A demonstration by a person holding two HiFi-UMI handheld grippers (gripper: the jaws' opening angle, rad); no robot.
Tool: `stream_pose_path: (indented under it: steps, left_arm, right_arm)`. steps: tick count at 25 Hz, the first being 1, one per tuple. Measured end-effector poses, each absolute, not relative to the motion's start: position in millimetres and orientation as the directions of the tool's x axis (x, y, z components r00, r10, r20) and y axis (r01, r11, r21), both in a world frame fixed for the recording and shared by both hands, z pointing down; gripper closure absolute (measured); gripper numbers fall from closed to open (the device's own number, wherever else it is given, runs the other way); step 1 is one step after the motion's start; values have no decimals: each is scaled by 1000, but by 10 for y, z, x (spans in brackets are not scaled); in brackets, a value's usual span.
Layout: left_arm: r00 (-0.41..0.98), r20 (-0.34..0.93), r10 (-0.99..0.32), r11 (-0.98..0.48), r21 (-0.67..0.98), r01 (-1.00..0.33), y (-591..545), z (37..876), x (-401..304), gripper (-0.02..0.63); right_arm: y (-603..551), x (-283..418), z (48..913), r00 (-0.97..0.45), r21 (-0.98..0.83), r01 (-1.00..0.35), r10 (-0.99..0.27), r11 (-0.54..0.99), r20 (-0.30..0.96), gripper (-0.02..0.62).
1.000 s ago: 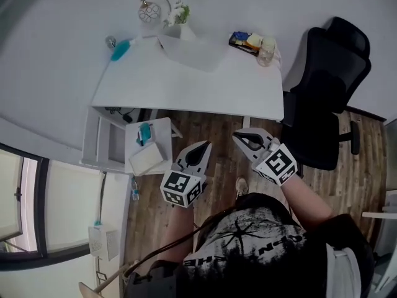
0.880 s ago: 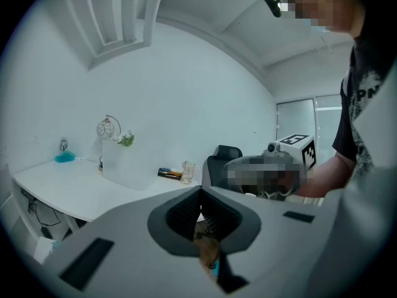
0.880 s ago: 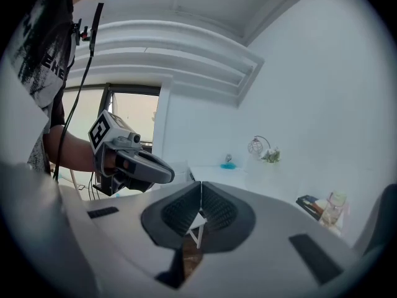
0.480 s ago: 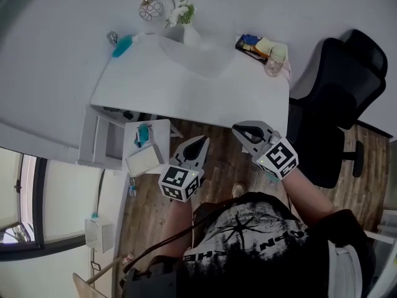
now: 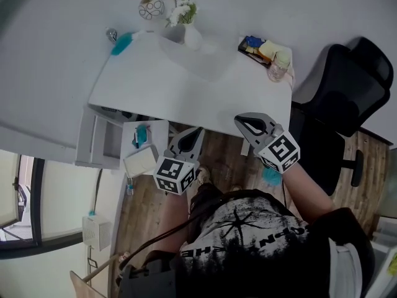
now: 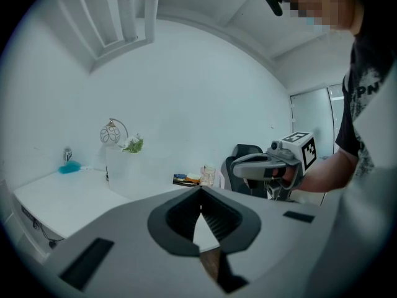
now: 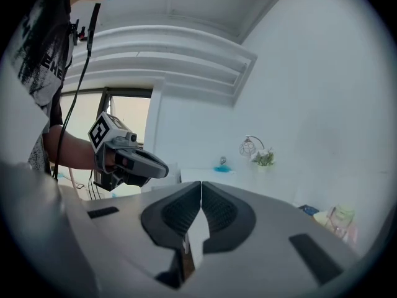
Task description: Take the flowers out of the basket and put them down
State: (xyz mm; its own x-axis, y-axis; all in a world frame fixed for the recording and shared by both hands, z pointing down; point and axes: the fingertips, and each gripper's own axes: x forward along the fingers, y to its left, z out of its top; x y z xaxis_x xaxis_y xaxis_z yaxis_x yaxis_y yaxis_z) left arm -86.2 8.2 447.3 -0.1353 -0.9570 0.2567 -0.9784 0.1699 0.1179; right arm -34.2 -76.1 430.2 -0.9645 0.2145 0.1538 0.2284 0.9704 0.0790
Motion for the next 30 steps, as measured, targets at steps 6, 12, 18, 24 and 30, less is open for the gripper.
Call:
stream_pose_path:
  steps: [6,12,18,24,30]
  left_arm:
    - [-107,246,-963,139,114,-984,-119,4486,-1179,595]
    - [-74,241,-968,105,119,-987,-285,4488,-1676,595]
    - [-1,234,-972,35,142,-989,-416,4450,-2214,595]
    - [70,228,-971,-26,190,-981,-479,4436,-2716,595]
    - [102,231,-968,-65,165,-984,-524,4472,-3165,595]
  right_arm:
    - [-918,-654,4340,-970,61,206,196,977,143,577]
    - [-1056,-1118,4333,-976,74,174,162,982,149,577]
    - [-1159,-1677,4259,-985,42,112,105,993,140,577]
    - [-1203,-2167,4270,-988,12,40,38,999,151,577]
    - [-1156,-2586,4253,-988,25,12,8,1000,155,577]
